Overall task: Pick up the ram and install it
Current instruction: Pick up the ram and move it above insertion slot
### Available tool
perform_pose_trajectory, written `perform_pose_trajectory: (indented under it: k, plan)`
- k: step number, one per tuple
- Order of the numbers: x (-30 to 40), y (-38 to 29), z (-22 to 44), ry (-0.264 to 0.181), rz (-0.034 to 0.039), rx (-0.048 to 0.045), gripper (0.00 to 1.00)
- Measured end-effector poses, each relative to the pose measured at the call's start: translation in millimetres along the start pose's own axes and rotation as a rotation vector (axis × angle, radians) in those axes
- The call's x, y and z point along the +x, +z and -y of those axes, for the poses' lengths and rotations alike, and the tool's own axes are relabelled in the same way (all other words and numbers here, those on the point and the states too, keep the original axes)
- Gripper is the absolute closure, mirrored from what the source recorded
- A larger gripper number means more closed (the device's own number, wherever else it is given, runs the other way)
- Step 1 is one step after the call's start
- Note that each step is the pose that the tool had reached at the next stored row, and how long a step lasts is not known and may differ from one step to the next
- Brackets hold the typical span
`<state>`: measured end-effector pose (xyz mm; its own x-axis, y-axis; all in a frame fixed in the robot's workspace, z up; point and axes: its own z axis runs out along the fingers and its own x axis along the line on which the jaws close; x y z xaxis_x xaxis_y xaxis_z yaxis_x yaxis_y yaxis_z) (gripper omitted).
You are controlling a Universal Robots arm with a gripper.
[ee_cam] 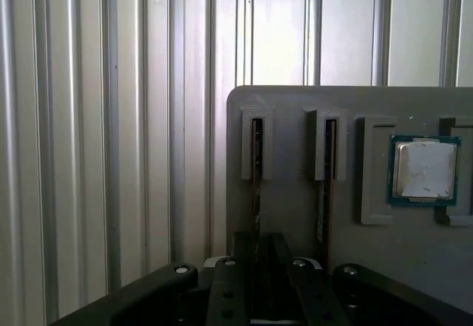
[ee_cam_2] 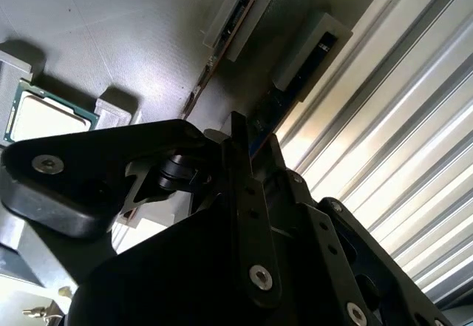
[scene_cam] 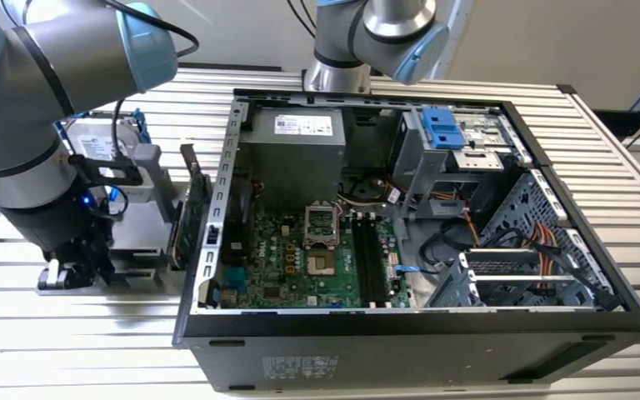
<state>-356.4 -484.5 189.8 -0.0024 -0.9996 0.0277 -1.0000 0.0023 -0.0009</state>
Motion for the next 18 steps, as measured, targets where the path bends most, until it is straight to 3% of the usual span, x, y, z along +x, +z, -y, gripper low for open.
perform_pose_trajectory:
  k: [4, 5, 18]
  plan:
    - [0.0, 0.0, 0.0, 0.0, 0.0002, 0.0, 0.0]
    - [0.0, 0.0, 0.0, 0.0, 0.0001, 0.0, 1.0]
    - [0.0, 0.0, 0.0, 0.0, 0.0011, 0.0, 1.0]
